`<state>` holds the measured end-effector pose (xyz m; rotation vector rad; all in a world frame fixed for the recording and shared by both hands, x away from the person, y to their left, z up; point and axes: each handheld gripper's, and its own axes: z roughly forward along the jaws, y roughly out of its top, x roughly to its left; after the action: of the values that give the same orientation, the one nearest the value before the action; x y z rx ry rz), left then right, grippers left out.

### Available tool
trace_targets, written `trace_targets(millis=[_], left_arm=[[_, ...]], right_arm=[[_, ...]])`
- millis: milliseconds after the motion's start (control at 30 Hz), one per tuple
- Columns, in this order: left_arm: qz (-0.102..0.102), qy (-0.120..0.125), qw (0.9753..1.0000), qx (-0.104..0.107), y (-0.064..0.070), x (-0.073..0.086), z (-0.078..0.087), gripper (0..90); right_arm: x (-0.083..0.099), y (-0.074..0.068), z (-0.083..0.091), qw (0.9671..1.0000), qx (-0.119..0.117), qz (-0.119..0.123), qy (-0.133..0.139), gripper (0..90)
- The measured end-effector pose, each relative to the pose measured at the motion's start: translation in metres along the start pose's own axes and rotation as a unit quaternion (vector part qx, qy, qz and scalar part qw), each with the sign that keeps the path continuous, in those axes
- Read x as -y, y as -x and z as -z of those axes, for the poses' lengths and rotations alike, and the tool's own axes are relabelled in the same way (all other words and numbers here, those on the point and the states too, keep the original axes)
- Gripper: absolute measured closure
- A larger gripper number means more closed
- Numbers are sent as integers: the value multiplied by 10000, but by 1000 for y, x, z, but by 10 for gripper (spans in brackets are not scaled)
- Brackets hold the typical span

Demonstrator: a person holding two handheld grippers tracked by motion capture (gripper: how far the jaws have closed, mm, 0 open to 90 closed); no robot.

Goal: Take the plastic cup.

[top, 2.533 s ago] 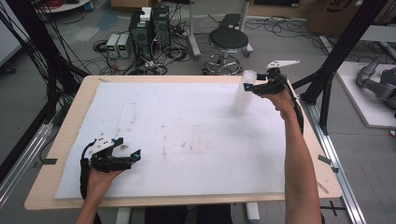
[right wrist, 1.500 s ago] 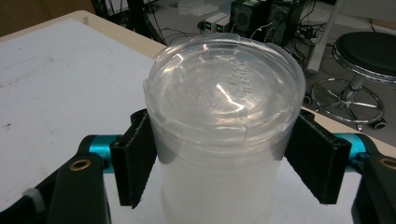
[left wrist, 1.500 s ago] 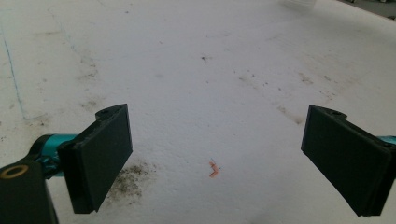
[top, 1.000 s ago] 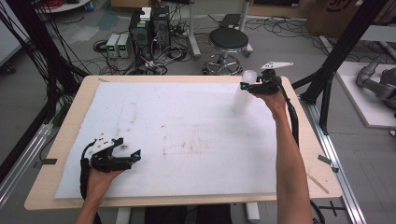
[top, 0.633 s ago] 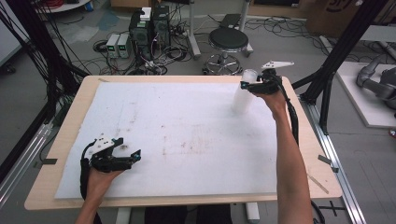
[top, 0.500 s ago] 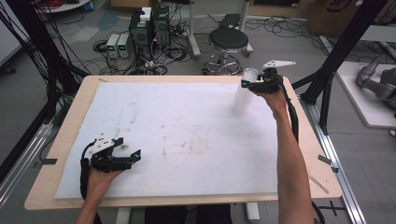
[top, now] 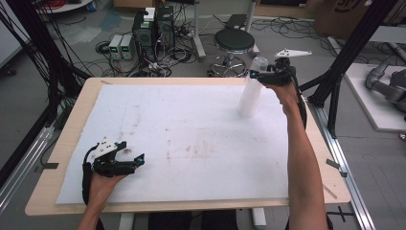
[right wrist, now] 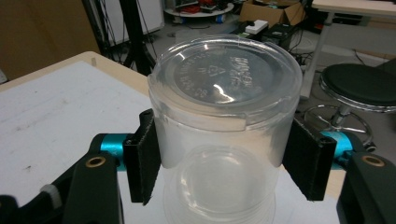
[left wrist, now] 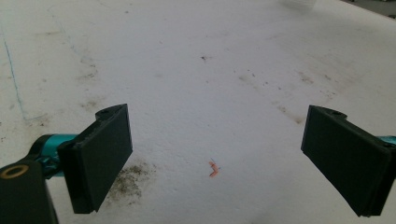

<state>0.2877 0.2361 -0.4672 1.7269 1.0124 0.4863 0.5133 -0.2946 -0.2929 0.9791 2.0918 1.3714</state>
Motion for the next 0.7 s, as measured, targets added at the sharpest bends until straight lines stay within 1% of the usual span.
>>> trace_targets(millis=[100, 167, 200, 233, 333, 400, 533, 633, 700], left_arm=[[6, -1, 10000, -3, 0, 0, 0, 87], [8, -1, 10000, -5, 0, 0, 0, 86], [12, 0, 10000, -5, 0, 0, 0, 86], [14, 2, 10000, -4, 0, 0, 0, 87], [0, 4, 10000, -3, 0, 0, 0, 86], [-9, 0, 10000, 0, 0, 0, 0, 87], [-10, 1, 10000, -1, 0, 0, 0, 86], [-12, 2, 10000, -3, 1, 0, 0, 87], [-11, 2, 10000, -5, 1, 0, 0, 86]], right_arm=[[-6, 0, 6, 10000, 28, -46, 73, 353], [-12, 0, 10, 10000, 44, -20, 83, 354], [-16, -1, 13, 9998, 50, 34, 190, 354], [-19, -1, 15, 9998, 56, 24, 213, 354], [-29, -2, 21, 9998, 94, 24, 177, 353], [-36, -2, 26, 9996, 88, 77, 243, 353], [-42, -4, 32, 9995, 135, 118, 250, 354], [-43, -3, 35, 9994, 173, 116, 273, 354], [-42, -3, 37, 9995, 154, 91, 251, 353]])
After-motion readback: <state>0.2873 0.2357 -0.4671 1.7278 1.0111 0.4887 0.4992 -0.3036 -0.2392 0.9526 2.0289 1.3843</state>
